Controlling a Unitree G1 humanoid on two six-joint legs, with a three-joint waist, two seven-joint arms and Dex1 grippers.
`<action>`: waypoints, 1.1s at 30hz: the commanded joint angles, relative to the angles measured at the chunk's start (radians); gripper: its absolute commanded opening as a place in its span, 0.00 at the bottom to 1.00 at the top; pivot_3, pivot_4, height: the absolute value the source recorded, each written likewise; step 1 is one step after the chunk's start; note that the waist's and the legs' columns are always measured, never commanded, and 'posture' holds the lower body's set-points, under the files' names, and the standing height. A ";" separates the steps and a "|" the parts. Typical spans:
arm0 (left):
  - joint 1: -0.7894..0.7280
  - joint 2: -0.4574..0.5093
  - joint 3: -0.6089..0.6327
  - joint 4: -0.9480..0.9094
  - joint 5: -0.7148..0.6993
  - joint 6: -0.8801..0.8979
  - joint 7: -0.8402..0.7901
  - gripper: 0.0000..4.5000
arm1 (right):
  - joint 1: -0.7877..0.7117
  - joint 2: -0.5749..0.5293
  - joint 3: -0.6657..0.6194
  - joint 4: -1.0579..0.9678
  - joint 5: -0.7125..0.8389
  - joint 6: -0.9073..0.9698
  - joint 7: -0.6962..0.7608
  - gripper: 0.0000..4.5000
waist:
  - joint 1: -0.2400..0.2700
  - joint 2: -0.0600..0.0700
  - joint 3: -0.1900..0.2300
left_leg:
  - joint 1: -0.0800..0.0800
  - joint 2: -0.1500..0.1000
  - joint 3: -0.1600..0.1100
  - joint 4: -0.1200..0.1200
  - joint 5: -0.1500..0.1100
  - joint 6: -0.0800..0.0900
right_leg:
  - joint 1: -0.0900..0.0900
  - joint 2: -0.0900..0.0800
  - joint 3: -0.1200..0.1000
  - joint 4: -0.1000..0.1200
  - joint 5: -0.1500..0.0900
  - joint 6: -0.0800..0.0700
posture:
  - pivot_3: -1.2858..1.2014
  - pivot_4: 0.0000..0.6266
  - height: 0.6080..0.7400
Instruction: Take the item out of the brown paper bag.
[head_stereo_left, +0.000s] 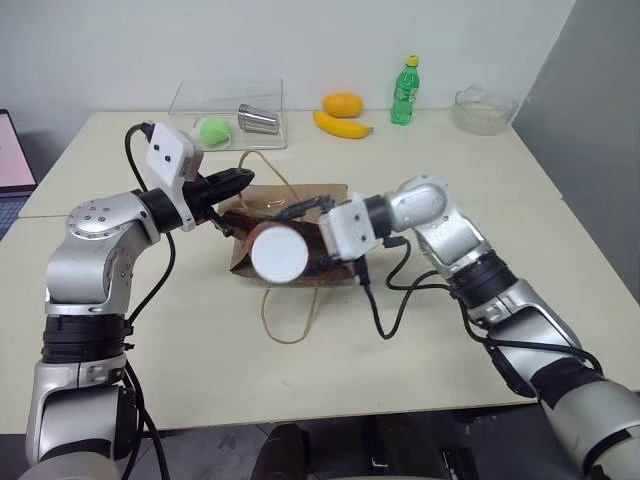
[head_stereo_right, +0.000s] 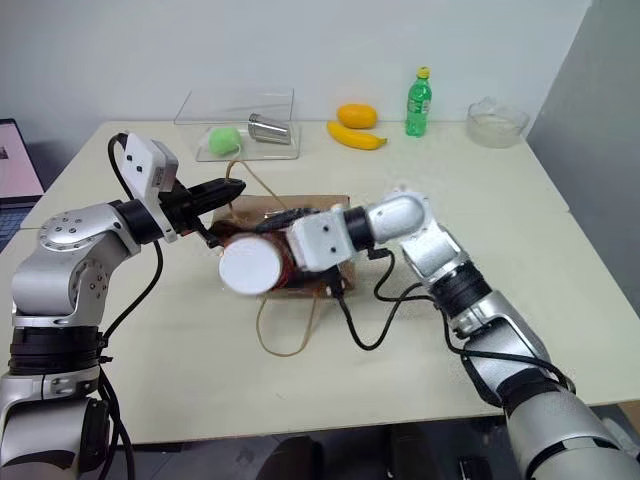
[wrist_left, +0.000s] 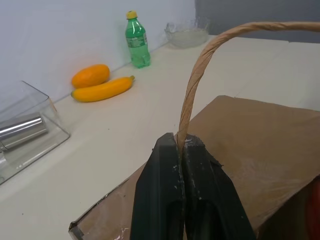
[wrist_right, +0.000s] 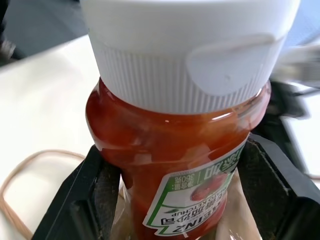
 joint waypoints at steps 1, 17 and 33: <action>-0.018 0.003 0.013 -0.014 -0.004 -0.003 0.004 0.00 | -0.014 -0.031 -0.132 -0.118 0.120 0.182 -0.037 0.67 | 0.000 0.000 0.000 | 0.000 0.000 0.000 0.000 0.000 0.000 | 0.000 0.000 0.000 0.000 0.000 0.000 | 0.52 0.24 1.00; 0.000 0.002 0.024 -0.033 -0.011 0.006 0.008 0.00 | 0.030 -0.399 -0.199 0.106 -0.277 -0.004 -0.213 0.67 | 0.007 0.000 0.000 | 0.000 -0.003 0.003 0.000 0.000 0.000 | 0.001 0.001 0.001 -0.002 -0.003 0.005 | 0.52 0.24 1.00; 0.024 -0.002 0.043 -0.072 -0.027 0.032 0.033 0.00 | -0.091 -0.413 0.148 0.690 -0.869 -0.500 -0.593 0.91 | -0.006 0.001 0.004 | -0.001 -0.001 0.009 0.000 0.001 -0.003 | -0.001 0.002 0.004 -0.002 0.000 0.001 | 0.52 0.24 1.00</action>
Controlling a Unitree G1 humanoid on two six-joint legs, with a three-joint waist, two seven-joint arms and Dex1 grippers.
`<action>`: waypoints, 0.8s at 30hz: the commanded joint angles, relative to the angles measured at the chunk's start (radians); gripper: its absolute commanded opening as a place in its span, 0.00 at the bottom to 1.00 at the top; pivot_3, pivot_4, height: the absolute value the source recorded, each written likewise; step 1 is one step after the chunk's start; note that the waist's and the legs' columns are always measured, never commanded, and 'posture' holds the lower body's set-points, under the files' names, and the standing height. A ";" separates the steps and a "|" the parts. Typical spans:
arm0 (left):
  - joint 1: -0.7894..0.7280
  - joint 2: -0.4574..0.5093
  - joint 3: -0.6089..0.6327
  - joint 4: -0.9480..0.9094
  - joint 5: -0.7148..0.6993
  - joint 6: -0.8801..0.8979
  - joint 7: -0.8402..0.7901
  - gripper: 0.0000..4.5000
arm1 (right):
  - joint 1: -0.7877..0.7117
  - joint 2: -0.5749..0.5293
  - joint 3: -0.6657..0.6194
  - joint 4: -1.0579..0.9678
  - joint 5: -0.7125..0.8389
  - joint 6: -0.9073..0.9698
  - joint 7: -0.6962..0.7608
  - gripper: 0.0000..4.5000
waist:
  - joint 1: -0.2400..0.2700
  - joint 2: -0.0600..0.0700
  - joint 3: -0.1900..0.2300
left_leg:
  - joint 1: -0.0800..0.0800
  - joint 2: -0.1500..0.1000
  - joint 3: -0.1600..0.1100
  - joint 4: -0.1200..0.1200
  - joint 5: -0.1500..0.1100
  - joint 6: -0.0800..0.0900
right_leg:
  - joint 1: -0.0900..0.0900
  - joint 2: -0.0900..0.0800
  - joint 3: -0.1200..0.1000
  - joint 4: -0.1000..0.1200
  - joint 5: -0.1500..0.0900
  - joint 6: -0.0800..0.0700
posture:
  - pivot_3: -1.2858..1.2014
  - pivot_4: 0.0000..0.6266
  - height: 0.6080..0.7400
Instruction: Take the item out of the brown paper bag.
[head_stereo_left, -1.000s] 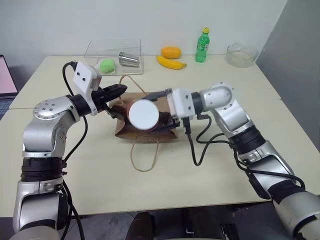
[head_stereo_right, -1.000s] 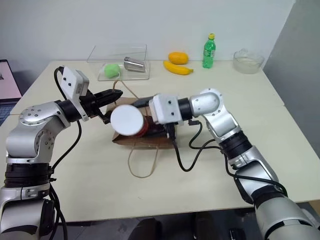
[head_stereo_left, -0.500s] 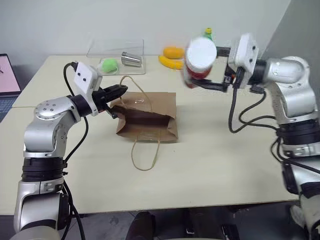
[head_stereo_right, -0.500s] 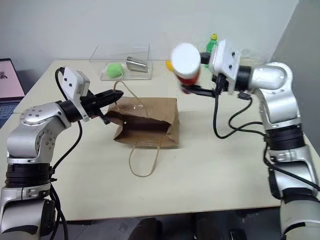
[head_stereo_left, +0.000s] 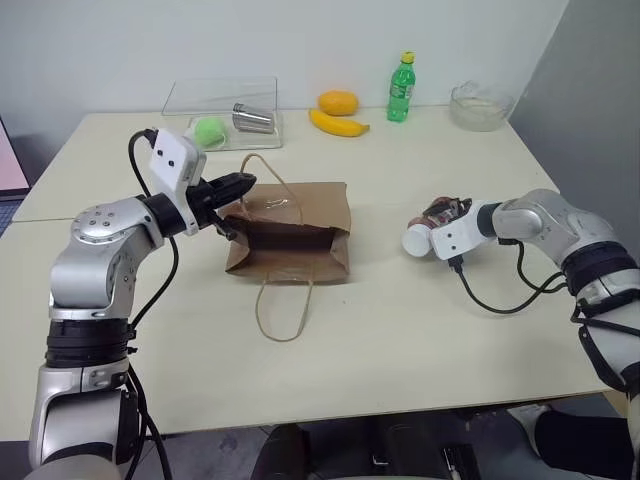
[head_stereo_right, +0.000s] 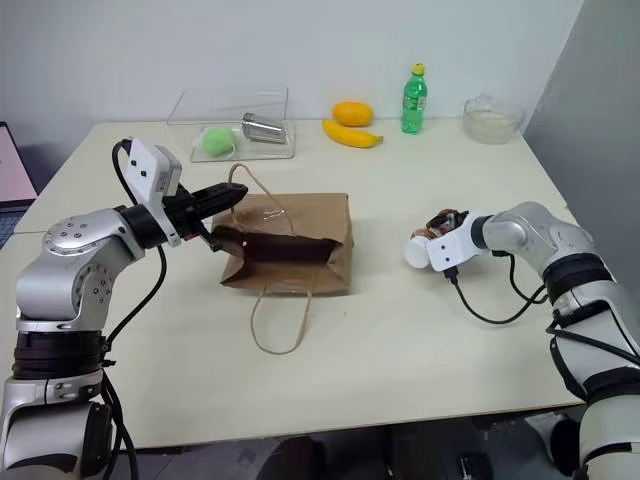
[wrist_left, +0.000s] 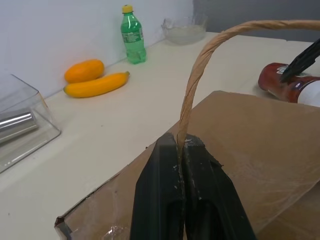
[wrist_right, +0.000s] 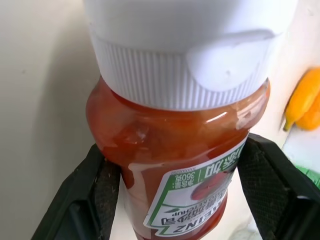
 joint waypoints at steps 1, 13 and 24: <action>-0.002 0.012 0.037 -0.038 -0.014 0.000 0.013 0.00 | -0.031 0.006 -0.016 0.027 0.003 -0.021 -0.007 0.99 | 0.001 0.000 0.000 | 0.000 0.000 0.000 0.000 0.000 0.000 | 0.000 0.000 0.000 0.000 0.000 0.000 | 0.52 0.24 1.00; 0.017 0.009 0.054 -0.045 -0.002 -0.012 0.060 0.00 | 0.259 -0.080 -0.299 -0.624 0.668 0.431 0.468 1.00 | 0.006 0.000 0.000 | 0.001 0.001 -0.005 0.000 -0.001 0.002 | 0.003 -0.002 -0.002 -0.001 0.000 0.000 | 0.52 0.24 1.00; -0.007 -0.009 0.064 -0.020 -0.020 -0.006 0.091 0.00 | 0.626 0.058 -0.452 -1.381 1.087 1.142 0.218 1.00 | 0.014 0.000 0.000 | 0.002 -0.001 -0.008 0.001 -0.001 0.002 | 0.004 -0.005 -0.005 0.001 -0.003 0.006 | 0.52 0.24 1.00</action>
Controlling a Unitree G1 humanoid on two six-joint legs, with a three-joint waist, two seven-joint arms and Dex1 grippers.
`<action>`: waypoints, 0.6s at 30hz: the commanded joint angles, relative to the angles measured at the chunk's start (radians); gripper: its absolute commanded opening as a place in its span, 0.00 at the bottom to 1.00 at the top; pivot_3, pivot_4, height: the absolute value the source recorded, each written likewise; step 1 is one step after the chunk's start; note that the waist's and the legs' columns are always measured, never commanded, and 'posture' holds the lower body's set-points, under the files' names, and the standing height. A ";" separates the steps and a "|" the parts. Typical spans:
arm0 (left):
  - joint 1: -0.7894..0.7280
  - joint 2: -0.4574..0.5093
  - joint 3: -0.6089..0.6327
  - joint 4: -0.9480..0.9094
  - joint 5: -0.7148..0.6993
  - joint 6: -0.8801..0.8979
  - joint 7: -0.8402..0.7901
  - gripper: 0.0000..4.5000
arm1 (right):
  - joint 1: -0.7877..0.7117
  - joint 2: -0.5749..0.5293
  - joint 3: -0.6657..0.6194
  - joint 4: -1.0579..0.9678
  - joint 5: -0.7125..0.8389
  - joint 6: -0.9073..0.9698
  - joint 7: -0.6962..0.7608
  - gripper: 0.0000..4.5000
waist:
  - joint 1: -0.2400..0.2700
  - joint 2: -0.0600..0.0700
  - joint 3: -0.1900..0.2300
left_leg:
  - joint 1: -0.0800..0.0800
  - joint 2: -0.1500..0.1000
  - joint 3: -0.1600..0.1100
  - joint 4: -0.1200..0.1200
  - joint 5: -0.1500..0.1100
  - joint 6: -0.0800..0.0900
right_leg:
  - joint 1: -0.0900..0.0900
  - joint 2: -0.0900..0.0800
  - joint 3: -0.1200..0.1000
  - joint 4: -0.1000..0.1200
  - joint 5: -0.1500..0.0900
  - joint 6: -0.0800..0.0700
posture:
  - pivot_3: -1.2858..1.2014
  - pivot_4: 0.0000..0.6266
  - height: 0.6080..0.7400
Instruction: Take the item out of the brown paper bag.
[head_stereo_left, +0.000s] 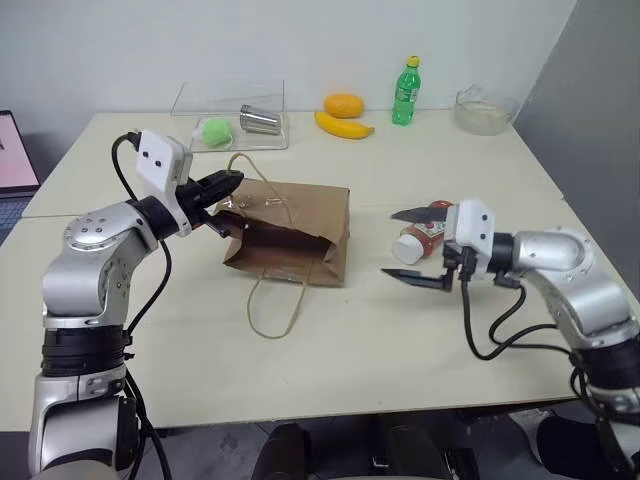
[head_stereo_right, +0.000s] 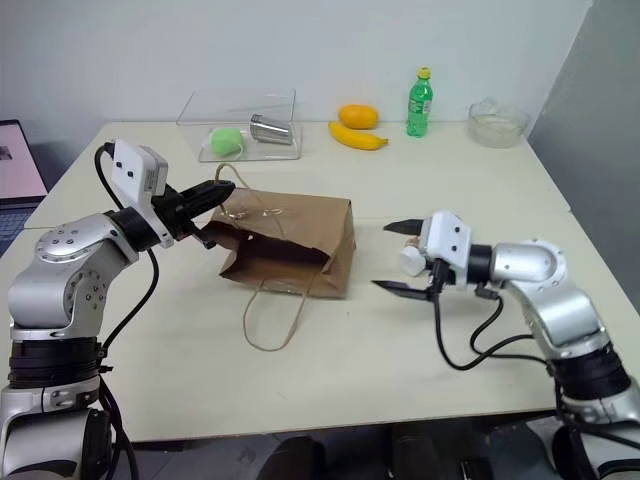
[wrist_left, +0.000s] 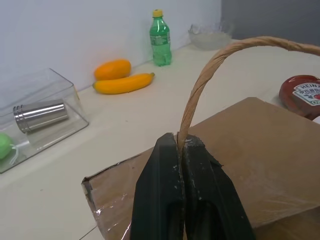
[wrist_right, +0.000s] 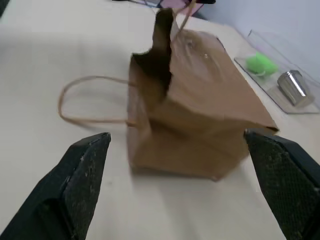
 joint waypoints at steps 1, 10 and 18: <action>-0.040 0.003 0.020 0.000 -0.005 -0.018 0.003 0.00 | -0.005 0.040 -0.035 -0.086 0.034 0.078 -0.074 1.00 | 0.001 0.000 0.000 | 0.000 0.000 0.000 0.000 0.000 0.000 | 0.000 0.000 0.000 0.000 0.000 0.000 | 0.52 0.24 1.00; -0.130 0.006 -0.006 0.100 0.021 -0.063 -0.025 0.00 | -0.100 0.154 0.035 -0.073 0.009 0.127 -0.099 1.00 | 0.003 0.000 0.000 | -0.001 0.000 0.000 0.000 0.000 0.000 | -0.001 0.005 0.000 -0.001 0.000 0.000 | 0.52 0.24 1.00; -0.101 0.005 0.011 0.079 0.013 -0.053 -0.013 0.00 | -0.086 0.167 0.042 -0.077 -0.002 0.127 -0.103 1.00 | 0.003 0.000 0.000 | -0.001 0.000 0.000 0.000 0.000 0.000 | -0.001 0.005 0.001 -0.001 0.000 0.000 | 0.52 0.24 1.00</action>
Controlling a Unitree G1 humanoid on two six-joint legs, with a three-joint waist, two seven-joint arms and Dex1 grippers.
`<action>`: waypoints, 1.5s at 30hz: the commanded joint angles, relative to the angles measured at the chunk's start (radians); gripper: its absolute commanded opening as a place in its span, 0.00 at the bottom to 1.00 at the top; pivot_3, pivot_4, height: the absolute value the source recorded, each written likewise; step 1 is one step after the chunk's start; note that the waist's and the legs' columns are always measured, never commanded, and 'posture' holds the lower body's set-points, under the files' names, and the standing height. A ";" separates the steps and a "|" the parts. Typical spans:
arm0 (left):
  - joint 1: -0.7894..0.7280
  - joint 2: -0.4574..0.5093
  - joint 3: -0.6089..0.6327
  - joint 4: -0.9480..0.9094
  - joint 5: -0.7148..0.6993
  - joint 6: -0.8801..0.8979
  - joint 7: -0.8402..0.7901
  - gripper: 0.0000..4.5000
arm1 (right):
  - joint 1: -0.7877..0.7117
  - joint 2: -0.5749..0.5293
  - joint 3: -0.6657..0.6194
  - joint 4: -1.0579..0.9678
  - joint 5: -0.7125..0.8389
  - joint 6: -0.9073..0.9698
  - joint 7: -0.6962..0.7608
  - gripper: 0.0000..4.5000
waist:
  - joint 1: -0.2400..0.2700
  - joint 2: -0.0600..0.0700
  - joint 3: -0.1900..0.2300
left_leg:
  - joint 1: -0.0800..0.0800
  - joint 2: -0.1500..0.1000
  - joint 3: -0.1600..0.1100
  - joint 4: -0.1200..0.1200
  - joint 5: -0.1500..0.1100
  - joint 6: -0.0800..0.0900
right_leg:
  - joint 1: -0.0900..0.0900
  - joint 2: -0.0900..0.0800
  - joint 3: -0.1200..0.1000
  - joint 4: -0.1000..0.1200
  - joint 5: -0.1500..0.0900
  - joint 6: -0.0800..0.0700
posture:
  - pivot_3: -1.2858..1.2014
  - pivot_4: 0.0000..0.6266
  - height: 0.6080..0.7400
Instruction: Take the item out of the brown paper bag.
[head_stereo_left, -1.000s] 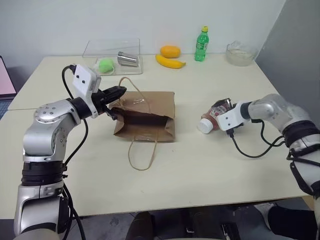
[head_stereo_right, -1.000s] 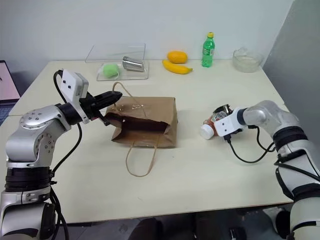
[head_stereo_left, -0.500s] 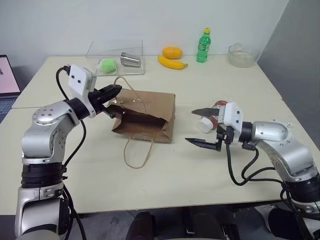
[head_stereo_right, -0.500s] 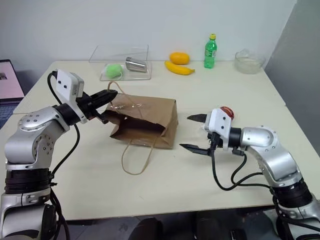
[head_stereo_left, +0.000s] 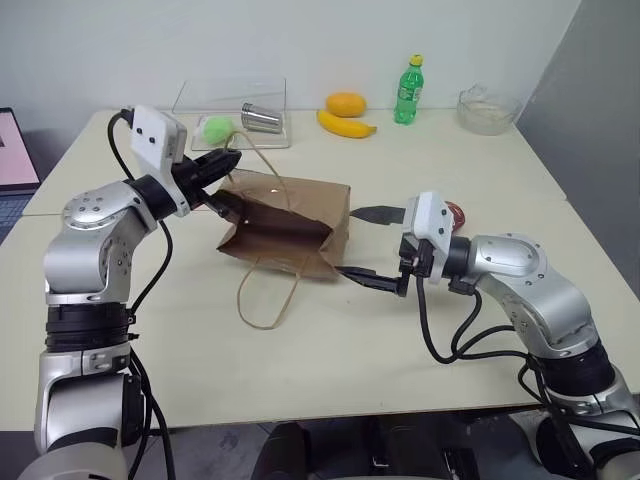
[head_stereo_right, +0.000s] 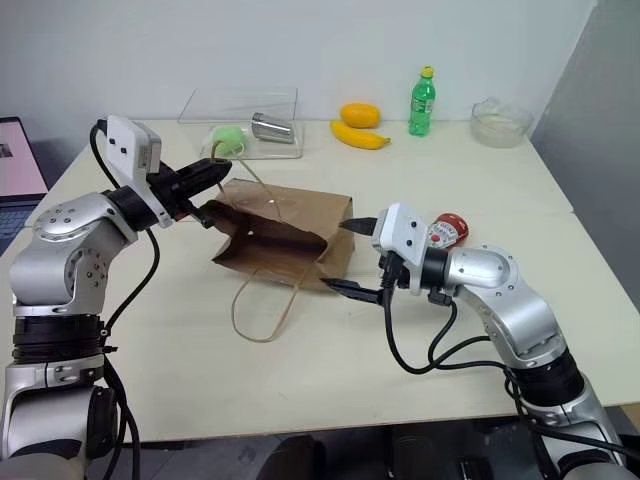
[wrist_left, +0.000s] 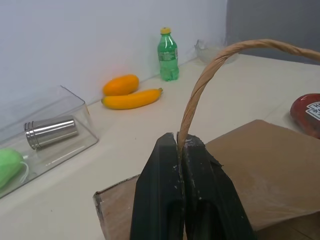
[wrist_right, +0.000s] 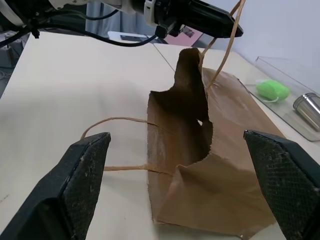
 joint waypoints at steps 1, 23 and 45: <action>-0.009 0.010 0.016 -0.031 0.004 -0.009 0.005 0.00 | -0.009 0.012 -0.015 -0.022 0.002 0.000 -0.006 1.00 | 0.000 0.000 0.000 | 0.000 0.000 0.000 0.000 0.000 0.000 | 0.000 0.000 0.000 0.000 0.000 0.000 | 0.52 0.24 1.00; -0.015 0.043 0.023 -0.035 0.001 0.050 -0.025 0.99 | 0.002 0.038 0.065 -0.017 -0.036 0.030 0.028 1.00 | 0.002 0.000 0.000 | 0.000 0.000 0.000 0.000 0.000 0.000 | 0.000 0.001 0.000 0.001 0.000 0.000 | 0.52 0.24 1.00; 0.803 -0.038 0.328 -0.761 -0.201 0.356 0.221 0.99 | 0.049 0.014 0.023 0.016 -0.034 -0.007 0.071 1.00 | 0.009 0.000 0.000 | 0.002 0.001 0.000 0.000 0.000 0.000 | 0.001 -0.002 0.000 0.000 0.000 0.000 | 0.52 0.24 1.00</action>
